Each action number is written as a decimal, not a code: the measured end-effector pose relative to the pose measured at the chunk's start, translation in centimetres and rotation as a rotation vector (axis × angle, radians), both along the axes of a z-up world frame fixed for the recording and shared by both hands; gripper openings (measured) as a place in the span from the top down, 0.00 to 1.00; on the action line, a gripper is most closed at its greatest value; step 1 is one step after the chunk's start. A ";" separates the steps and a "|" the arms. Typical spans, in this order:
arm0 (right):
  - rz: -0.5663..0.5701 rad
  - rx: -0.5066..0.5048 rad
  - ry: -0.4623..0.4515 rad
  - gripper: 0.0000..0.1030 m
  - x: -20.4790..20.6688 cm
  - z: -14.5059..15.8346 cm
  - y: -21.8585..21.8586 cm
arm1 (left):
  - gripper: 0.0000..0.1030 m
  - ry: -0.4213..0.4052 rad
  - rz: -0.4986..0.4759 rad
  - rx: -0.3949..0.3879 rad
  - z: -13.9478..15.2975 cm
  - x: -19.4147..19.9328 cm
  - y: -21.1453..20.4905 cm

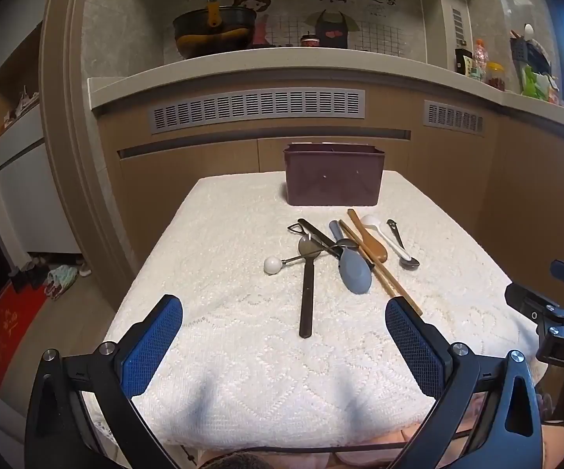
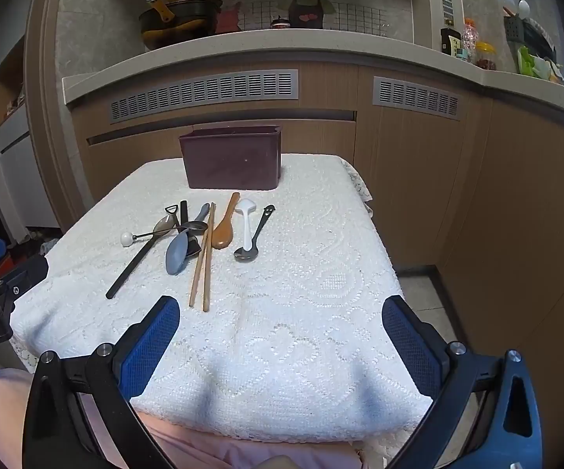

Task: Organize utensils

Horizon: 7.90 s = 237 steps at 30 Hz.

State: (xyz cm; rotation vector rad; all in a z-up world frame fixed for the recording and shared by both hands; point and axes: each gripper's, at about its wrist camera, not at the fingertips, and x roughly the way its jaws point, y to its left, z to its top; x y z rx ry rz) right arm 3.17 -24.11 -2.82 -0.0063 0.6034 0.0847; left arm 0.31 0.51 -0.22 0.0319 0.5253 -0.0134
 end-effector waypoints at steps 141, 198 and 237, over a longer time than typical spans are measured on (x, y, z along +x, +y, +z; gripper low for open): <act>0.253 -0.090 0.264 0.66 26.3 -5.2 5.7 | 0.03 0.347 0.005 -0.185 -6.0 22.8 3.8; 0.167 -0.025 -0.062 0.70 19.8 4.0 1.6 | 0.78 -0.023 -0.163 -0.047 5.8 22.5 -0.7; 0.059 -0.039 -0.127 0.28 32.9 4.7 1.9 | 0.53 0.081 -0.183 -0.082 4.2 36.8 -0.2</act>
